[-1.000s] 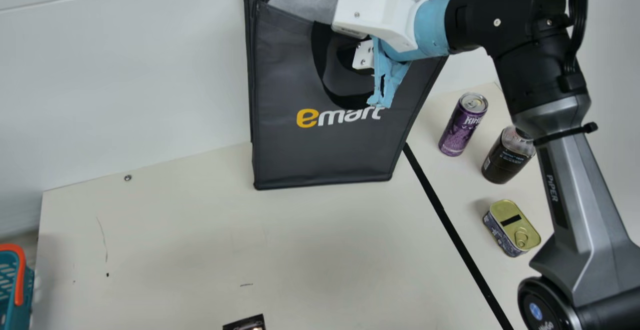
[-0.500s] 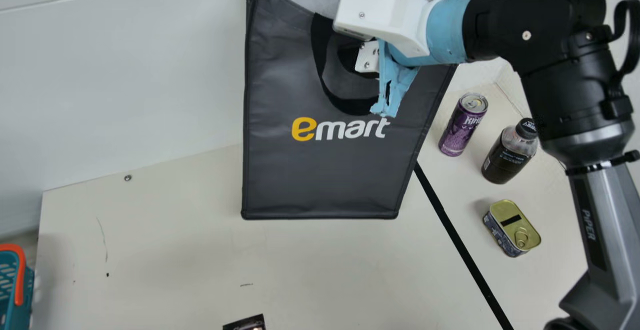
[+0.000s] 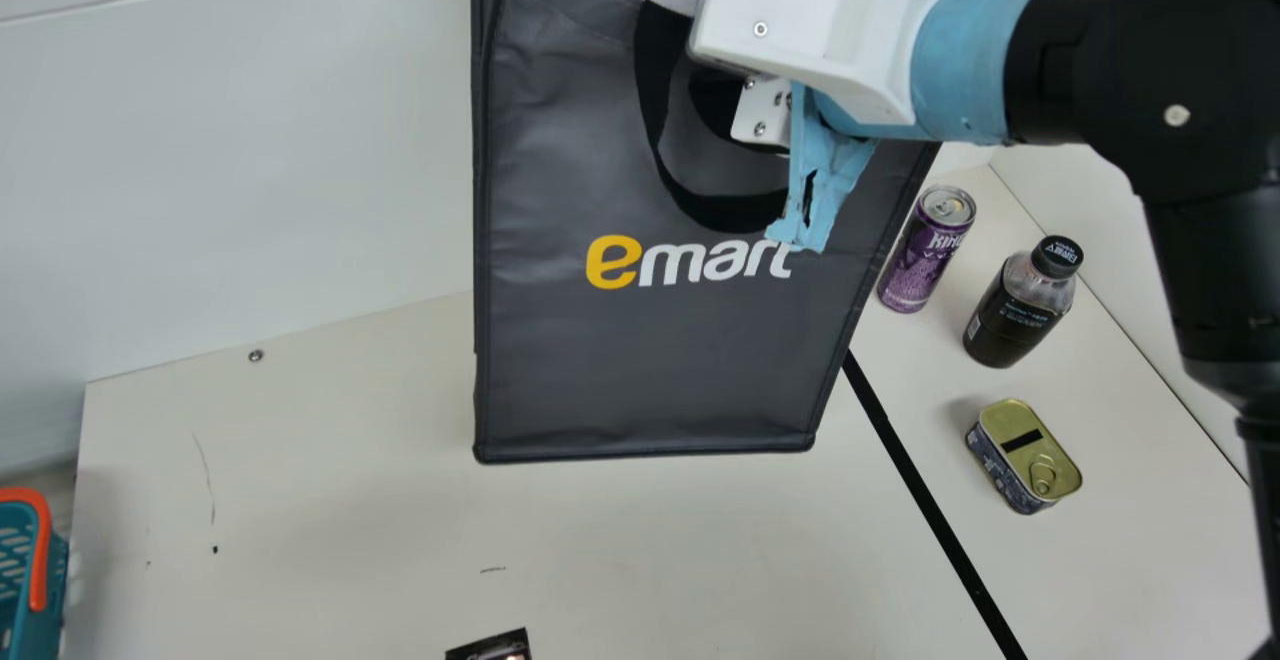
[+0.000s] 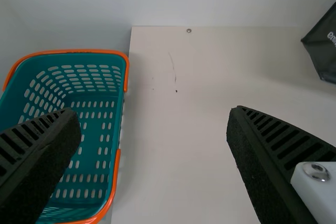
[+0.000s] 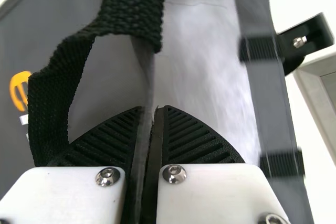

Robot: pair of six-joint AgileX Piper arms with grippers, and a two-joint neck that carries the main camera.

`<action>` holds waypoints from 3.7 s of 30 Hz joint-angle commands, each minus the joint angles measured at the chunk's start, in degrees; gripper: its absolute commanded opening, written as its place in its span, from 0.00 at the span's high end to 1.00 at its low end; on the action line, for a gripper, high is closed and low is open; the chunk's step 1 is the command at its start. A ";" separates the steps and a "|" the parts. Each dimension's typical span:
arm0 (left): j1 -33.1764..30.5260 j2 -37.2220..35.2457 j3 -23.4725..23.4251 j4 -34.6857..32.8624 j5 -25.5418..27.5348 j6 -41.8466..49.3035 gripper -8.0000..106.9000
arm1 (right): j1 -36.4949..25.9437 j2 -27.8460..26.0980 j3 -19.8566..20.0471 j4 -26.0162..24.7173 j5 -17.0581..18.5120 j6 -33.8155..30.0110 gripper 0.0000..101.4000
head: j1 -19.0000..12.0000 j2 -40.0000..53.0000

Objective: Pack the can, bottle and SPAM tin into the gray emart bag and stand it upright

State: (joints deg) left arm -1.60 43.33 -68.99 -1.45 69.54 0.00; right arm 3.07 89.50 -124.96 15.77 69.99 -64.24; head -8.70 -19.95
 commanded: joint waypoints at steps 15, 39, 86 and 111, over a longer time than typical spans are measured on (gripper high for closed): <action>0.00 0.00 0.00 0.00 0.00 0.00 0.15 | 1.93 -4.98 1.99 -0.95 -0.09 -1.47 1.00 | -1.30 -0.05; 0.00 0.00 0.00 0.00 0.00 0.00 0.15 | 2.66 -11.56 16.42 -1.26 -0.09 -2.69 1.00 | -1.30 -0.05; 0.00 0.00 0.00 0.00 0.00 0.00 0.15 | 20.17 -24.35 37.89 -3.89 -0.09 14.41 0.80 | -1.30 -0.05; 0.00 0.00 0.00 0.00 0.00 0.00 0.15 | 28.16 -31.30 38.77 -12.84 -0.09 21.69 0.06 | -1.30 -0.05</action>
State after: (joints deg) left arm -1.60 43.33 -68.99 -1.45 69.54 0.00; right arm 31.25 58.28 -86.10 3.14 69.93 -42.51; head -8.70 -19.86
